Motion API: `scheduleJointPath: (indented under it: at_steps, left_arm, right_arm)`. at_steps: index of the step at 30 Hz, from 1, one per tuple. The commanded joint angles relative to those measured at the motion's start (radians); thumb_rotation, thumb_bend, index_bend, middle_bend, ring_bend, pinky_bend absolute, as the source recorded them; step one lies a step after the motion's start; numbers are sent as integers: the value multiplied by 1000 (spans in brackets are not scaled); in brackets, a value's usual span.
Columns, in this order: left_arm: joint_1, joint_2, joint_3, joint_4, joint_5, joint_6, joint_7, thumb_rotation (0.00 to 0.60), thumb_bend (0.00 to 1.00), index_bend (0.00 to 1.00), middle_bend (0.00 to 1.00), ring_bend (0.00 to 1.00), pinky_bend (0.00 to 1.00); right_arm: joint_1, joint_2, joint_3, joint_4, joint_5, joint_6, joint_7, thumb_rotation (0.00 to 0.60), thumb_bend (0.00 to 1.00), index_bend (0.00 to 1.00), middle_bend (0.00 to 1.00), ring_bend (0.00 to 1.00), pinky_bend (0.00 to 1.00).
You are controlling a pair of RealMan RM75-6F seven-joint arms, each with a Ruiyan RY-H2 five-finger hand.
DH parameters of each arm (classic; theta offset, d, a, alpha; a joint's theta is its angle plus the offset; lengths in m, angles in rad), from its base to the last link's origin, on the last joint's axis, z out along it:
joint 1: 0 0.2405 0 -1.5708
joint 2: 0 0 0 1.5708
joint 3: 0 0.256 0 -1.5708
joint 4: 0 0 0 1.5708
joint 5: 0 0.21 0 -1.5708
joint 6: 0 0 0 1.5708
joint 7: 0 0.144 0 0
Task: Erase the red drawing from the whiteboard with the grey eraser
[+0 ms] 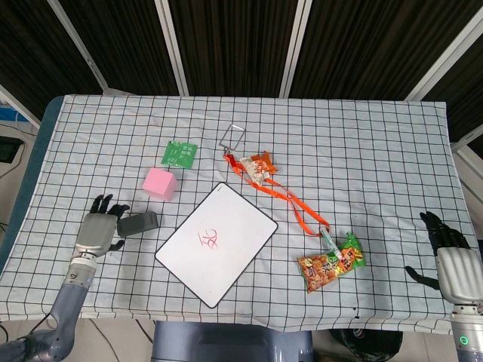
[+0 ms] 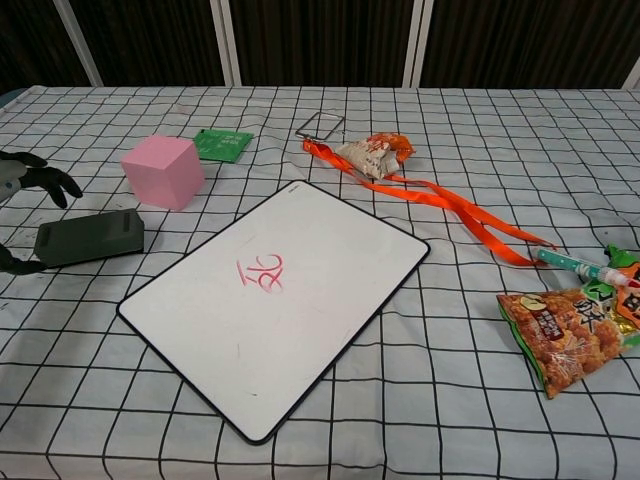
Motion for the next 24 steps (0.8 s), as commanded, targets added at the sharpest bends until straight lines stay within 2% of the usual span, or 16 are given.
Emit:
scheduleJointPath:
  at_steps: [1, 24]
  left_arm:
    - [-8, -12, -1, 5, -2, 3, 15, 600, 154, 242, 277, 0, 0]
    - [-54, -79, -16, 50, -63, -10, 88, 600, 194, 337, 385, 0, 0]
  right_arm:
    - [0, 1, 0, 0, 0, -1, 1, 600, 155, 7, 114, 206, 224]
    - [1, 5, 0, -1, 4, -6, 3, 600, 155, 7, 114, 206, 224]
